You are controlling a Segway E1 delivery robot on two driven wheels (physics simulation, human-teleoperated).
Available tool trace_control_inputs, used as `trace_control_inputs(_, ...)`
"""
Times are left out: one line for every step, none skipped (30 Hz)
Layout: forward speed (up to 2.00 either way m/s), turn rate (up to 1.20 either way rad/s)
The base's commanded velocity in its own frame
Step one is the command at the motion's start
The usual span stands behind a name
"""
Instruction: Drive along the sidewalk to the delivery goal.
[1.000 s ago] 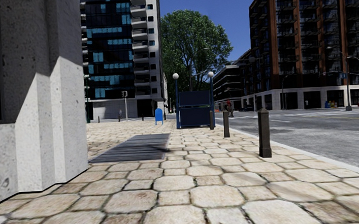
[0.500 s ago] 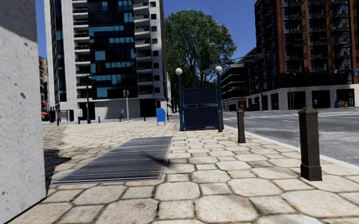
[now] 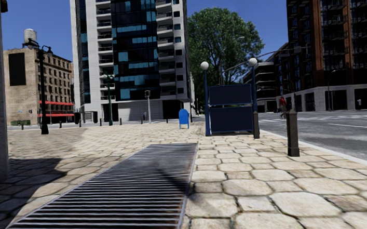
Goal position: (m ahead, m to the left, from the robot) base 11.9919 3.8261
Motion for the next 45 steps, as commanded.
trace_control_inputs(2.0, 0.36)
trace_control_inputs(2.0, 0.36)
trace_control_inputs(2.0, 0.36)
trace_control_inputs(2.0, 0.36)
trace_control_inputs(2.0, 0.36)
trace_control_inputs(2.0, 0.36)
trace_control_inputs(2.0, 0.36)
trace_control_inputs(2.0, 0.36)
trace_control_inputs(2.0, 0.36)
trace_control_inputs(2.0, 0.36)
trace_control_inputs(2.0, 0.36)
trace_control_inputs(2.0, 0.36)
trace_control_inputs(2.0, 0.36)
trace_control_inputs(2.0, 0.36)
trace_control_inputs(2.0, 0.36)
trace_control_inputs(2.0, 0.36)
trace_control_inputs(2.0, 0.36)
trace_control_inputs(2.0, 0.36)
trace_control_inputs(2.0, 0.36)
trace_control_inputs(2.0, 0.36)
trace_control_inputs(2.0, 0.36)
trace_control_inputs(2.0, 0.36)
trace_control_inputs(2.0, 0.36)
trace_control_inputs(2.0, 0.36)
trace_control_inputs(2.0, 0.36)
trace_control_inputs(2.0, 0.36)
trace_control_inputs(2.0, 0.36)
trace_control_inputs(2.0, 0.36)
trace_control_inputs(2.0, 0.36)
trace_control_inputs(2.0, 0.36)
trace_control_inputs(2.0, 0.36)
trace_control_inputs(2.0, 0.36)
trace_control_inputs(2.0, 0.36)
trace_control_inputs(2.0, 0.36)
trace_control_inputs(2.0, 0.36)
trace_control_inputs(2.0, 0.36)
trace_control_inputs(2.0, 0.36)
trace_control_inputs(2.0, 0.36)
trace_control_inputs(2.0, 0.36)
trace_control_inputs(2.0, 0.36)
trace_control_inputs(2.0, 0.36)
trace_control_inputs(2.0, 0.36)
trace_control_inputs(2.0, 0.36)
trace_control_inputs(2.0, 0.36)
trace_control_inputs(2.0, 0.36)
